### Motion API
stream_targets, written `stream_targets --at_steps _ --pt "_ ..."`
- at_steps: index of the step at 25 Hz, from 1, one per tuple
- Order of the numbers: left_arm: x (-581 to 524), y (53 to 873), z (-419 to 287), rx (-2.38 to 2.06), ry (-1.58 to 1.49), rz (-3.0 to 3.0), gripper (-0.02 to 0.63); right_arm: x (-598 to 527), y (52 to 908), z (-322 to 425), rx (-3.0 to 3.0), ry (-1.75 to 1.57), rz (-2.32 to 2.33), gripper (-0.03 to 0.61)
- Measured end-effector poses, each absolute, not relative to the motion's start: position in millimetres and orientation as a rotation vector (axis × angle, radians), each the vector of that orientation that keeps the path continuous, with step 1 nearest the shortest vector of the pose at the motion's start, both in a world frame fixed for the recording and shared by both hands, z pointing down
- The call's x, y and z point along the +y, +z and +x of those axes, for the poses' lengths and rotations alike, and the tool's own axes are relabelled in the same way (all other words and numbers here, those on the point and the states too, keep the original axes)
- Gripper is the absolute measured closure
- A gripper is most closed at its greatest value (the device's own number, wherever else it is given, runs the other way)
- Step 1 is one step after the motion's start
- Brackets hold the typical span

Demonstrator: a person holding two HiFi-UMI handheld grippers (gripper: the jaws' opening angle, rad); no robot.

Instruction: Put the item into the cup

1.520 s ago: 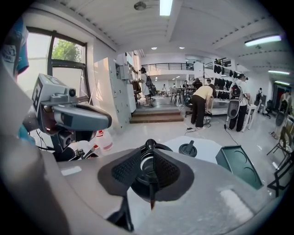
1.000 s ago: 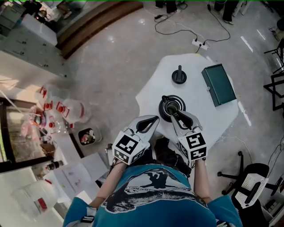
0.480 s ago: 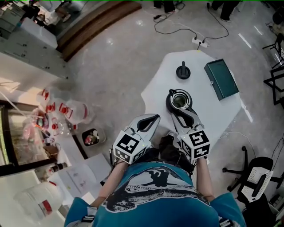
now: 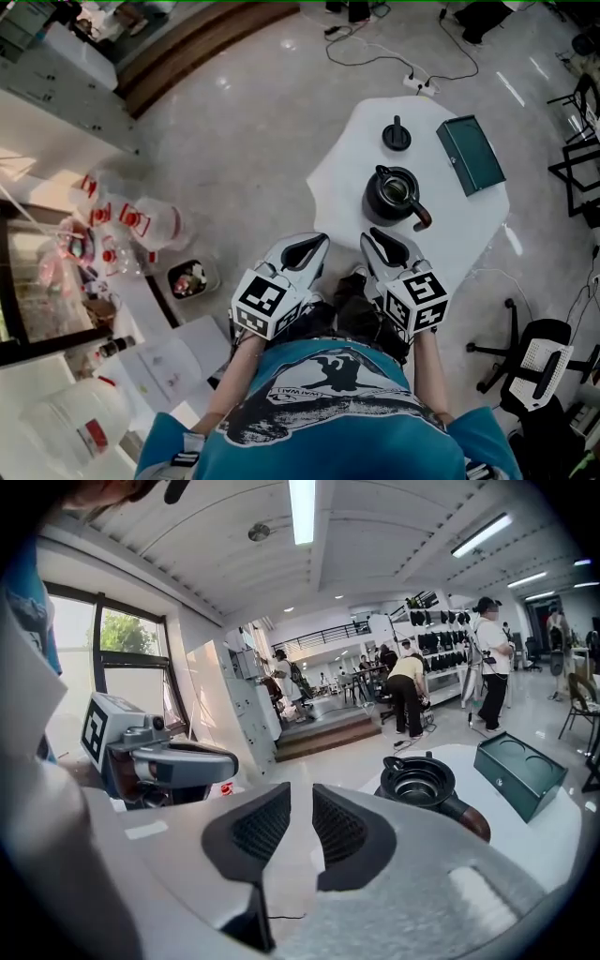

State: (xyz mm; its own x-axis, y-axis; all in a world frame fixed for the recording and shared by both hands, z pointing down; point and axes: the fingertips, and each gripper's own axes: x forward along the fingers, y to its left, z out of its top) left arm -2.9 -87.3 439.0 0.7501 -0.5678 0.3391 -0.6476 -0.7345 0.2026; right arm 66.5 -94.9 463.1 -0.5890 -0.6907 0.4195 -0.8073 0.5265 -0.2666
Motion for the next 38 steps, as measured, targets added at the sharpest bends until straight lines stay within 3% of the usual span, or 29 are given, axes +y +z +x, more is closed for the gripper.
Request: stream_targets --at_steps 15,25,38 --pt "-37 442 -29 -0.863 0.321 2.674 0.601 -35 453 24 -2.542 0.615 1.317 0.517" --pt "-20 436 -28 -0.845 0.301 2.702 0.601 -20 450 19 -2.561 0.620 1.323 0.586" --pt "2 437 -23 -0.824 0.320 2.717 0.601 -3 455 21 -2.607 0.666 1.294 0.578"
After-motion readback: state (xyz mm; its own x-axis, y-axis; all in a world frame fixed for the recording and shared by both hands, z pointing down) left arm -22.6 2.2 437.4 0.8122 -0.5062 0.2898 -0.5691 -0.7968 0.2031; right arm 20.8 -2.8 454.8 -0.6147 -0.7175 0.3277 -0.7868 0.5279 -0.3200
